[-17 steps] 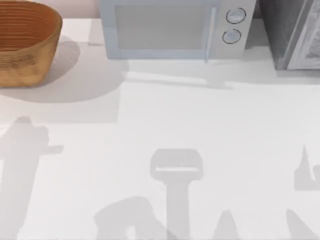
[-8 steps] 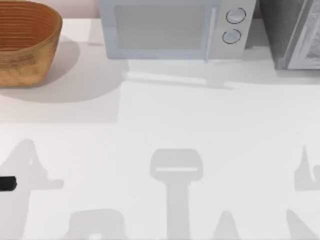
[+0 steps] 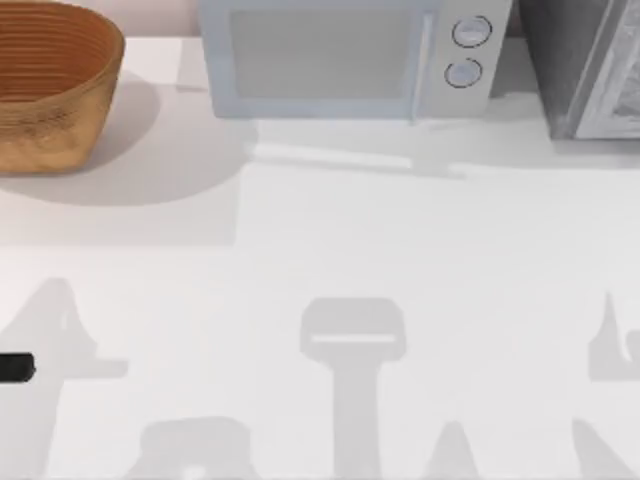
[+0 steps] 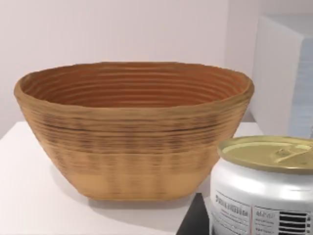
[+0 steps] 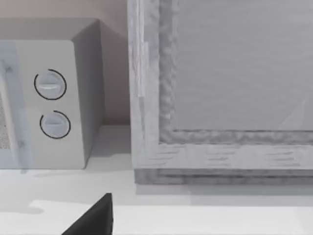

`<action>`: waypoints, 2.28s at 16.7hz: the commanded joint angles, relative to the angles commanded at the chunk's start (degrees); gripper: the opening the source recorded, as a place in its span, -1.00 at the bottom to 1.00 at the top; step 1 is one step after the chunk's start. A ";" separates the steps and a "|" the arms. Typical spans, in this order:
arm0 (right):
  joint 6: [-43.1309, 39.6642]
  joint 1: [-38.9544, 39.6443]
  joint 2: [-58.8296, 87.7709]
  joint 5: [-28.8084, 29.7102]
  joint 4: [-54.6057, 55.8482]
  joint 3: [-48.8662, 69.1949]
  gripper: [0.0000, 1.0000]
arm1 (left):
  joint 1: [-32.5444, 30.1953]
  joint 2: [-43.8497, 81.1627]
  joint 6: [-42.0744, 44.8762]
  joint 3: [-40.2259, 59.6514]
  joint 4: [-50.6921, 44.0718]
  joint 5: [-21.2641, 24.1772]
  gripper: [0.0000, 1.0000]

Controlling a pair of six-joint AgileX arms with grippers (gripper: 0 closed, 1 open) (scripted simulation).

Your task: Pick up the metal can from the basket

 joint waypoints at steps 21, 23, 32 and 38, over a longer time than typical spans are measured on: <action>0.00 0.00 0.00 0.00 0.00 0.00 1.00 | -5.44 78.71 9.76 43.52 47.86 47.41 -1.00; 0.00 0.00 0.00 0.00 0.00 0.00 1.00 | -6.03 88.41 10.43 49.07 53.72 53.60 -1.00; 0.00 0.00 0.00 0.00 0.00 0.00 1.00 | -8.05 128.57 7.87 64.89 70.24 76.50 -1.00; 0.00 0.00 0.00 0.00 0.00 0.00 1.00 | -8.60 143.21 4.46 67.26 72.64 83.54 -1.00</action>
